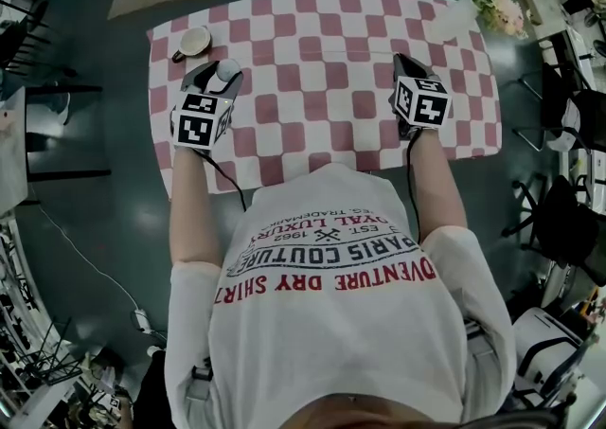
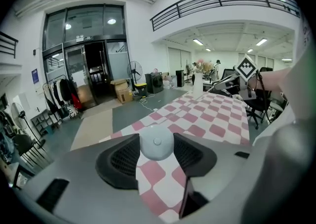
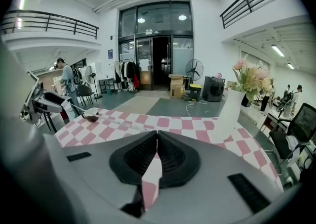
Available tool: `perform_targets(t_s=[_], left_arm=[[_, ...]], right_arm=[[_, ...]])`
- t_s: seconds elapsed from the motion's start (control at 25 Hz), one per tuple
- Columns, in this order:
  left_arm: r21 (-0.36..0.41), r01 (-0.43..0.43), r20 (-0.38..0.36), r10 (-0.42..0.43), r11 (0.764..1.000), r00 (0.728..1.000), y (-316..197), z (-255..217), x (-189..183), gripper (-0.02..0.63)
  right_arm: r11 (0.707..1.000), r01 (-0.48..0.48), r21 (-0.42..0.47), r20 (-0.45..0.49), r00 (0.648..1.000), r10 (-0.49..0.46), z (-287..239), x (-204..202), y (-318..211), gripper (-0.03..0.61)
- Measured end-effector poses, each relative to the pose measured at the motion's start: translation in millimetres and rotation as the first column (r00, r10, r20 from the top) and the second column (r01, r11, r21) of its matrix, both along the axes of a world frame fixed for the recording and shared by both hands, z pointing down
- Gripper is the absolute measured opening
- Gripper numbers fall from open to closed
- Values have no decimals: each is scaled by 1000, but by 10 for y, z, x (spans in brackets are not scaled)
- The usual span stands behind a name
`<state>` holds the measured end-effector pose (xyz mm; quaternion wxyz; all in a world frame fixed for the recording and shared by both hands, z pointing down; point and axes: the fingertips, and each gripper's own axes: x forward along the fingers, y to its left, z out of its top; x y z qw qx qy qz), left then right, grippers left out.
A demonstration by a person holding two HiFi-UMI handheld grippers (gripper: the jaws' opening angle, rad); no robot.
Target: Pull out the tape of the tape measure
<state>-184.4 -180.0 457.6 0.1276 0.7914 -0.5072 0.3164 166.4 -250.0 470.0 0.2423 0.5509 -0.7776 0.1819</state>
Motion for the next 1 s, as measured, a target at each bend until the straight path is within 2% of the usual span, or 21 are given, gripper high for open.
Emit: perform_targets(t_s=[0.16, 0.24, 0.4, 0.64, 1.0], left_arm=[[2, 40, 82, -40, 999, 996, 9, 29, -173, 230], [4, 45, 55, -45, 999, 997, 7, 5, -199, 230], [-1, 57, 102, -57, 998, 993, 4, 35, -219, 230], [-5, 72, 45, -72, 997, 996, -2, 26, -189, 230], [-77, 27, 16, -26, 997, 1000, 28, 290, 17, 232]], right_arm=[[995, -101, 3, 9, 995, 101, -6, 278, -64, 32], [994, -106, 1, 20, 994, 106, -24, 311, -83, 32], [995, -97, -8, 30, 995, 97, 34, 270, -45, 32], [996, -85, -21, 82, 993, 87, 109, 235, 20, 32], [997, -2, -76, 67, 998, 7, 334, 14, 145, 32]])
